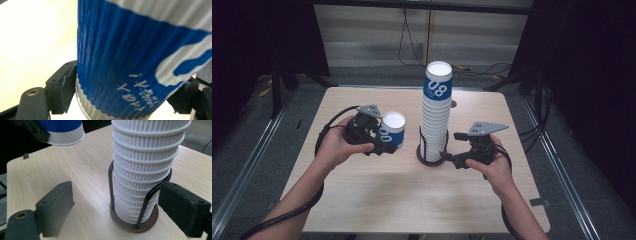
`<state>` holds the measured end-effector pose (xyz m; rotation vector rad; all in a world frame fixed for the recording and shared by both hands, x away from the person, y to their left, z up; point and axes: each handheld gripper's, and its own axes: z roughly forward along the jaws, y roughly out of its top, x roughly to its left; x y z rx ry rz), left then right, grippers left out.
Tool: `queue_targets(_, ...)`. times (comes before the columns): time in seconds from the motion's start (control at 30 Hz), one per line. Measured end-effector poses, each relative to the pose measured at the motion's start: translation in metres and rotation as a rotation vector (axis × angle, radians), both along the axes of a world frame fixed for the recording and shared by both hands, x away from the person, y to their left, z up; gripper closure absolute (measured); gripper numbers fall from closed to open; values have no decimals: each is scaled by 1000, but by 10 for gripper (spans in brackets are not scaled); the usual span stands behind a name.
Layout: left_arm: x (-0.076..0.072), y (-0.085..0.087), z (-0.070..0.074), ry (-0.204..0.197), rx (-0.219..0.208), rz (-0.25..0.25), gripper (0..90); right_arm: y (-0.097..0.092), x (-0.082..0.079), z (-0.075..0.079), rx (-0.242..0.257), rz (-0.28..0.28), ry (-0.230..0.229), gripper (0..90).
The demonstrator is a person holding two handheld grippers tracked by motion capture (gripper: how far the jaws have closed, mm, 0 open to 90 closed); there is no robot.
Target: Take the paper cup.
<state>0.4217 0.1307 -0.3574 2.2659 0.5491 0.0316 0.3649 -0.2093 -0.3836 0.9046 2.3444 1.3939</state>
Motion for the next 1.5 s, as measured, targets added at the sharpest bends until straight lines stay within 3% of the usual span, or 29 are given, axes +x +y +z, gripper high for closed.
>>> queue_targets(0.23,-2,-3,-7,-1,17,-9,210,-1,-1,-8,10,-7,8,122)
queue_targets(0.4,-3,-4,-10,-6,58,-24,210,-1,-2,-13,11,-1,16,123)
queue_targets(0.5,-4,-6,-11,-3,80,-31,210,1,-2,-16,-14,-1,15,123)
queue_targets(0.53,-5,-6,-11,0,92,-39,209,3,-3,-18,-44,-1,7,123)
queue_targets(0.67,-6,-9,-15,0,122,-53,209,5,-5,-21,-43,10,6,124)
queue_targets(0.97,-11,-18,-24,8,143,-63,209,7,-6,-29,-50,20,24,126)
queue_targets(1.23,-13,-25,-29,3,208,-113,210,10,-6,-33,-61,39,30,128)
queue_targets(1.37,-15,-28,-32,15,196,-104,210,11,-6,-34,-54,47,32,129)
queue_targets(1.43,-14,-28,-33,10,219,-128,210,12,-7,-34,-52,49,35,129)
queue_targets(1.5,-15,-30,-36,18,209,-113,210,13,-7,-35,-54,50,36,129)
